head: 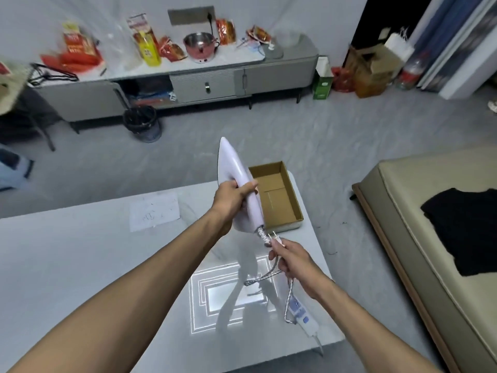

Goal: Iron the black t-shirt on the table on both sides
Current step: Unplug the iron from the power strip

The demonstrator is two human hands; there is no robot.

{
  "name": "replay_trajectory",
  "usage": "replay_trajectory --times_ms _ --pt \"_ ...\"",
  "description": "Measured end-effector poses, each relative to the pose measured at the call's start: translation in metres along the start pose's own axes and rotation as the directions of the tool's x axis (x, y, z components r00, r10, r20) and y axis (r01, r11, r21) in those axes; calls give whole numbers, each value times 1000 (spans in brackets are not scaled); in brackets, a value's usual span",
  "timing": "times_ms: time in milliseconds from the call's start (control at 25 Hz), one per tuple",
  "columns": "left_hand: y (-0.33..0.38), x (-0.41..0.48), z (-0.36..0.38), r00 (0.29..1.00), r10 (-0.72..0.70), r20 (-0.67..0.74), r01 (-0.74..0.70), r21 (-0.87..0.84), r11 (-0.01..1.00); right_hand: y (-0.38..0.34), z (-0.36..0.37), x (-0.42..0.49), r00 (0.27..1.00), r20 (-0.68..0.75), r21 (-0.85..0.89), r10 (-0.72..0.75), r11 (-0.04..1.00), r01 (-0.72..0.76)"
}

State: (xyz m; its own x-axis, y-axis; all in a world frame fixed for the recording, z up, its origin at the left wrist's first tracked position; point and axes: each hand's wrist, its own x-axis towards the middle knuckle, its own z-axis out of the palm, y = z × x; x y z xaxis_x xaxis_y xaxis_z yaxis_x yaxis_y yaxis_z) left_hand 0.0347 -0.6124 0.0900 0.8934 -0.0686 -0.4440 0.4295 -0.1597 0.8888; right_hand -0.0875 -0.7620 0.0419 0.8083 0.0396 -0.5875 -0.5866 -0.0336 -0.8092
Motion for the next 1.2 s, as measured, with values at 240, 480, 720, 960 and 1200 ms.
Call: replay_trajectory --times_ms 240,480,720,960,1200 --pt "62 33 -77 1000 -15 -26 13 -55 998 -69 -21 6 995 -74 -666 -68 746 1" --pt "52 87 -52 972 -191 138 195 -21 981 -137 -56 43 886 -244 -945 -394 300 -127" --pt "0 148 26 898 -367 242 401 -110 909 -142 -85 145 681 -134 -983 -720 184 1" --pt "-86 252 85 930 -342 134 362 -178 915 -77 -109 298 745 -75 -828 -663 458 324" --pt "-147 296 98 914 -403 44 405 -125 906 -27 -106 347 876 37 -204 -480 855 477"
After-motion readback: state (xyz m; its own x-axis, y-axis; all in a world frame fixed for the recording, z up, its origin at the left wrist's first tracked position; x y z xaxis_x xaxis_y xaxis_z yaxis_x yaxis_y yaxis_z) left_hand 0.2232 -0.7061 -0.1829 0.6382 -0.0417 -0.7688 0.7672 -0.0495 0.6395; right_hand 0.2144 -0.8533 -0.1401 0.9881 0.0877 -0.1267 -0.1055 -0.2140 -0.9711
